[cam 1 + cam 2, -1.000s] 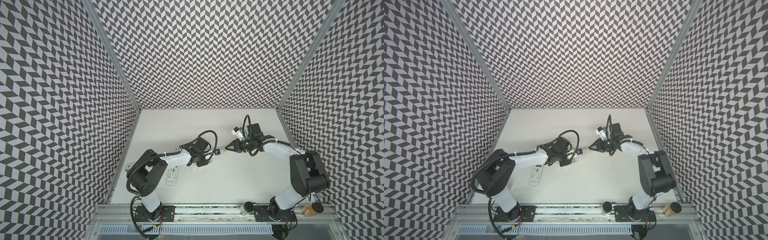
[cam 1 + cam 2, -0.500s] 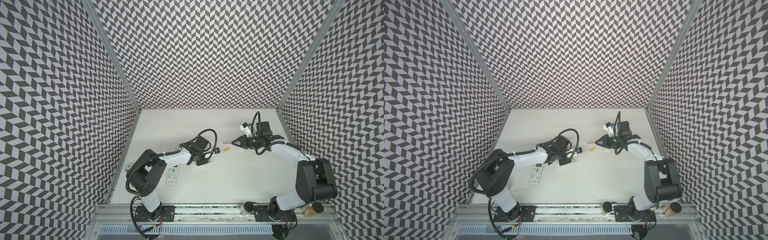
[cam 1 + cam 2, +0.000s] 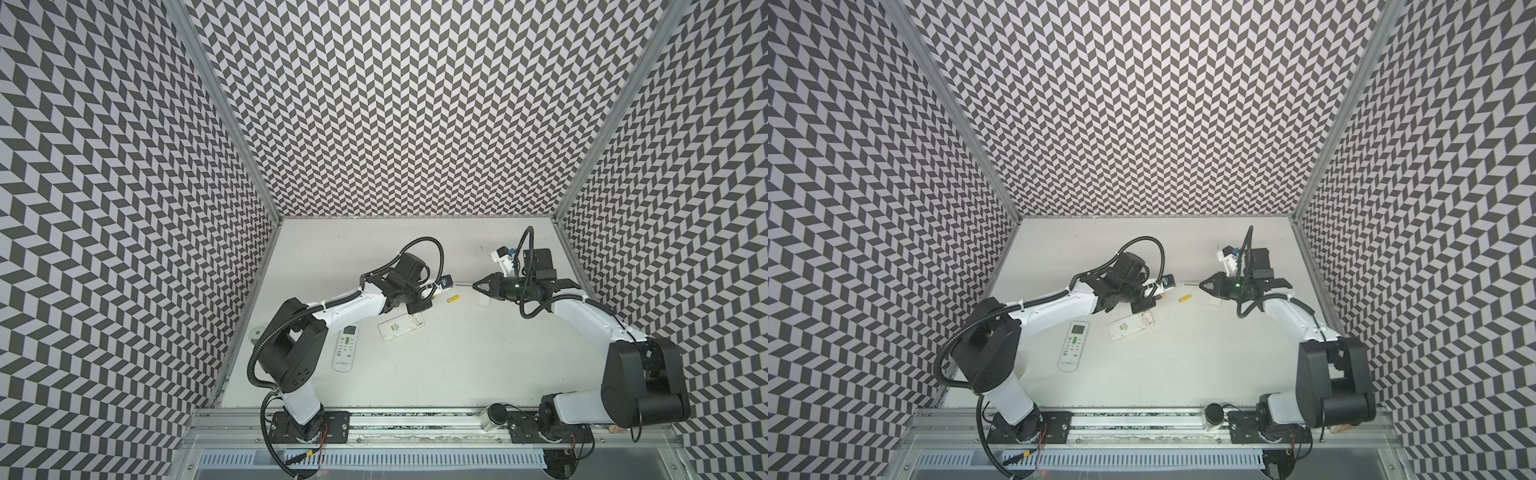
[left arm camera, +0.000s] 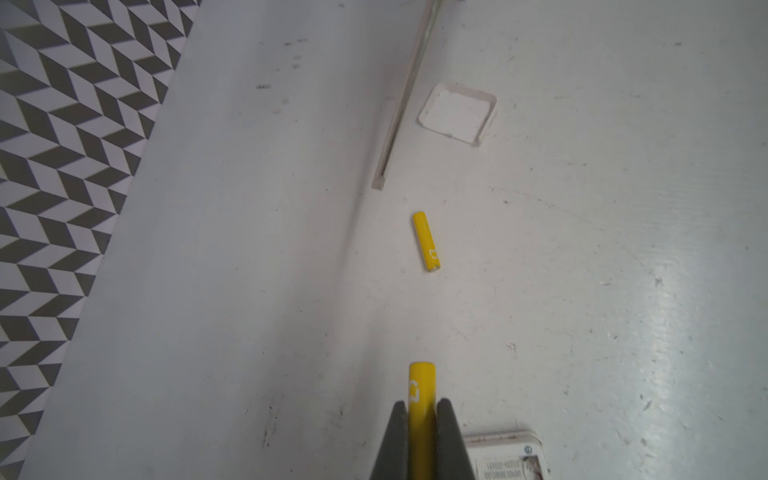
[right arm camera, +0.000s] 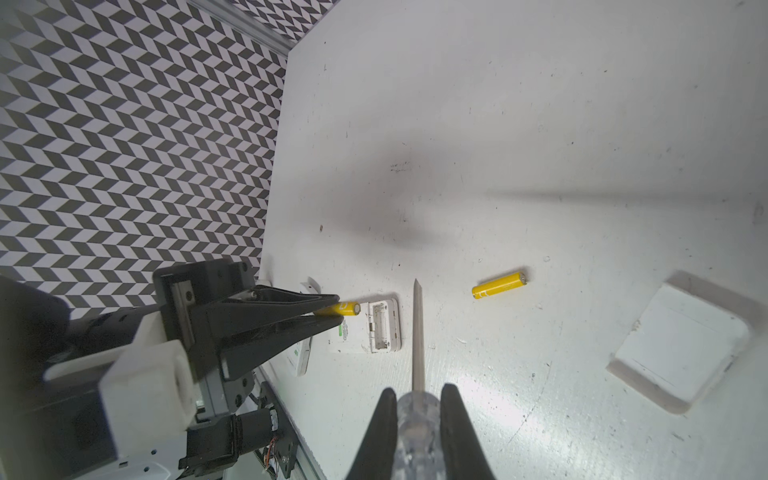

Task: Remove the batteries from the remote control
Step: 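Carry the yellow battery beside the other battery and release it, left gripper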

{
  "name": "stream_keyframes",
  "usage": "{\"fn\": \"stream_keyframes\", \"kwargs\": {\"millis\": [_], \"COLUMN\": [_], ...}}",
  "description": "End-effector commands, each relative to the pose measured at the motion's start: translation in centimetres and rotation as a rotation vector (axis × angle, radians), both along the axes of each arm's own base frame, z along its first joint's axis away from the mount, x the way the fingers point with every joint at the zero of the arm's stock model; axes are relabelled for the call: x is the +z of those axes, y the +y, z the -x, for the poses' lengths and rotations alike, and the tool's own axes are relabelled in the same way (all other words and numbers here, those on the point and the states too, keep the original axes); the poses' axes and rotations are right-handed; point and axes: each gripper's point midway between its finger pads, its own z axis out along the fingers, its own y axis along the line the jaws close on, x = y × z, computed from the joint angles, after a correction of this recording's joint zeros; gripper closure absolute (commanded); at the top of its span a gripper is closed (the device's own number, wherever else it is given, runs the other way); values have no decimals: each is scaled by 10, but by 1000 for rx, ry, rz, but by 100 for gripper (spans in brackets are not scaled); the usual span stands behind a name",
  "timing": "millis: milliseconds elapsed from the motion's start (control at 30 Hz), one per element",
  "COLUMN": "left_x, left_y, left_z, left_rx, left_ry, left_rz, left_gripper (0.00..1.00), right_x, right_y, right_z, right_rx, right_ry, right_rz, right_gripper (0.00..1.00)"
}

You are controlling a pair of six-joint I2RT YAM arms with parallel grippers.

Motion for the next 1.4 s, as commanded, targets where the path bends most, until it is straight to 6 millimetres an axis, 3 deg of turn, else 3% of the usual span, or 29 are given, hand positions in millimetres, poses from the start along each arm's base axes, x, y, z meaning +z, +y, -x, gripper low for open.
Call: {"fn": "stream_keyframes", "kwargs": {"millis": [0, 133, 300, 567, 867, 1133, 1367], "left_x": [16, 16, 3, -14, -50, -85, -99], "left_y": [-28, -42, -54, -67, -70, -68, -59], "left_z": [-12, -24, -28, -43, -49, -64, -63], "left_rx": [15, 56, 54, 105, 113, 200, 223], "left_ry": [-55, -67, -61, -14, 28, 99, 121], "left_rz": [152, 236, 271, 349, 332, 273, 254], "left_gripper": [100, 100, 100, 100, 98, 96, 90], "right_x": [20, 29, 43, 44, 31, 30, 30], "right_y": [-7, -14, -22, -43, -53, -49, -49], "right_z": [-9, -6, 3, 27, 39, 45, 45], "right_rx": [-55, -95, -137, -272, -323, -306, -307], "right_ry": [-104, -172, -256, -440, -499, -498, -502], "right_rz": [8, 22, 43, 57, 70, 48, 52], "right_gripper": [100, 100, 100, 100, 100, 100, 100]}}
